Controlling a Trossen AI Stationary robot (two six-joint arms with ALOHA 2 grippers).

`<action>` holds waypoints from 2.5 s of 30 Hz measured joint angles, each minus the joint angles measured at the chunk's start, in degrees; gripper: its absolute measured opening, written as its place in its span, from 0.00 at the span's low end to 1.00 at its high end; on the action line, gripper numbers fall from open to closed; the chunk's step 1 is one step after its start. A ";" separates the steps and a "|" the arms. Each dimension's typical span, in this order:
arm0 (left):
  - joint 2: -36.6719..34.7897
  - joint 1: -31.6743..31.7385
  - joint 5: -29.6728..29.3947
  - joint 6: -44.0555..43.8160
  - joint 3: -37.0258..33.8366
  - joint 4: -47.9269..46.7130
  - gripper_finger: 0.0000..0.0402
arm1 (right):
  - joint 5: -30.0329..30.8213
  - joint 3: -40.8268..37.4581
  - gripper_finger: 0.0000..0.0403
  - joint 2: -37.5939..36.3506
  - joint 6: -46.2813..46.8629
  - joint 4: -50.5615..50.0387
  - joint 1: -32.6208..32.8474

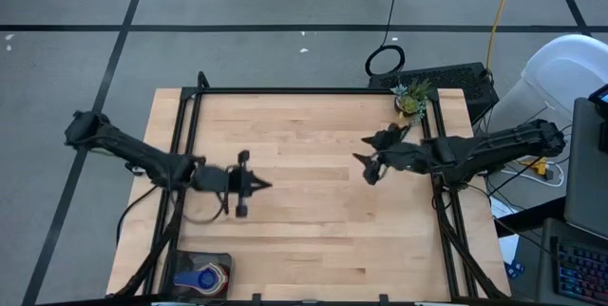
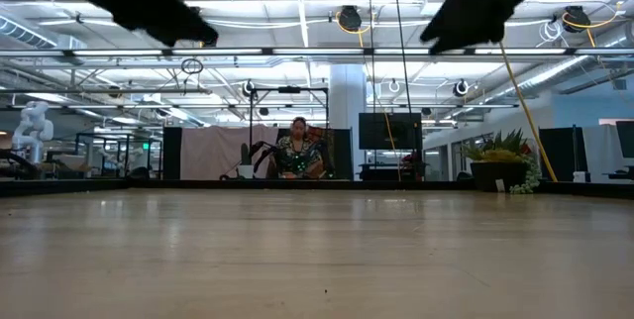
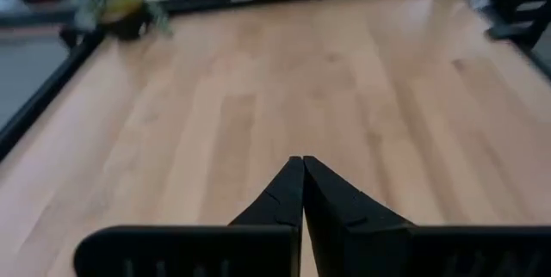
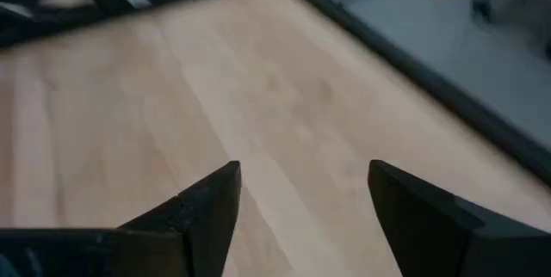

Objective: Nest measuring cups in basket
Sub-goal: Return to Home Position

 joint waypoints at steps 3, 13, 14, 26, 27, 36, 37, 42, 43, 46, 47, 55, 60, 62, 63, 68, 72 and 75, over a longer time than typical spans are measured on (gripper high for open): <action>-4.95 6.11 5.68 0.56 -0.07 -5.33 0.02 | 0.71 -0.02 0.54 -5.70 -6.35 2.33 1.70; -28.47 7.76 9.07 -0.72 -3.57 -16.43 0.01 | 2.49 -5.66 0.01 -27.84 -8.61 -2.58 10.59; -30.47 6.90 8.22 -1.79 -5.63 -15.90 0.01 | 3.83 -7.57 0.00 -29.24 -8.55 -2.03 11.37; -43.18 2.36 2.69 -7.83 -24.05 -1.80 0.00 | 3.84 -34.48 0.00 -47.06 -16.88 26.09 14.04; -43.44 2.36 2.62 -7.40 -24.53 -1.13 0.00 | 2.82 -36.44 0.00 -48.73 -17.07 28.11 13.87; -43.52 2.36 5.77 -5.67 -26.54 -0.52 0.00 | -4.45 -44.21 0.00 -57.04 -14.37 27.24 9.66; -43.50 2.36 5.77 -5.51 -26.96 -0.20 0.00 | -5.86 -44.22 0.00 -57.07 -14.75 27.28 8.93; -43.52 3.15 6.71 -3.98 -29.94 6.85 0.00 | -12.14 -44.28 0.00 -56.83 -14.89 27.94 4.82; -43.51 3.55 7.29 -3.86 -30.50 8.06 0.00 | -13.17 -44.30 0.00 -56.83 -14.84 27.42 4.03; -43.46 5.12 8.48 -4.64 -31.78 7.81 0.00 | -15.08 -44.32 0.00 -56.85 -14.25 27.56 1.91; -43.37 5.65 8.96 -4.80 -31.78 7.75 0.00 | -16.26 -44.33 0.00 -56.80 -13.74 27.20 1.28; -43.35 9.92 13.74 -4.30 -31.76 8.01 0.00 | -18.00 -44.43 0.00 -54.83 -13.34 26.82 -0.10; -43.35 11.21 16.90 -4.37 -31.76 7.69 0.00 | -17.69 -44.45 0.00 -53.86 -14.62 26.39 -0.08; -43.33 11.67 17.47 -3.36 -31.76 7.68 0.00 | -17.74 -44.48 0.00 -53.78 -15.78 26.26 -0.08; -43.35 11.95 17.84 -2.95 -31.76 7.74 0.00 | -17.74 -44.48 0.00 -53.77 -16.17 26.08 -0.08; -43.33 13.64 22.06 -2.52 -31.76 9.65 0.00 | -17.78 -44.50 0.00 -53.77 -16.11 26.00 -0.08; -43.33 13.83 23.39 -1.85 -31.76 12.71 0.01 | -17.78 -44.52 0.00 -53.77 -16.00 26.00 -0.08; -43.35 13.86 23.39 -0.63 -31.74 14.85 0.01 | -17.78 -44.52 0.00 -53.77 -15.88 26.00 -0.08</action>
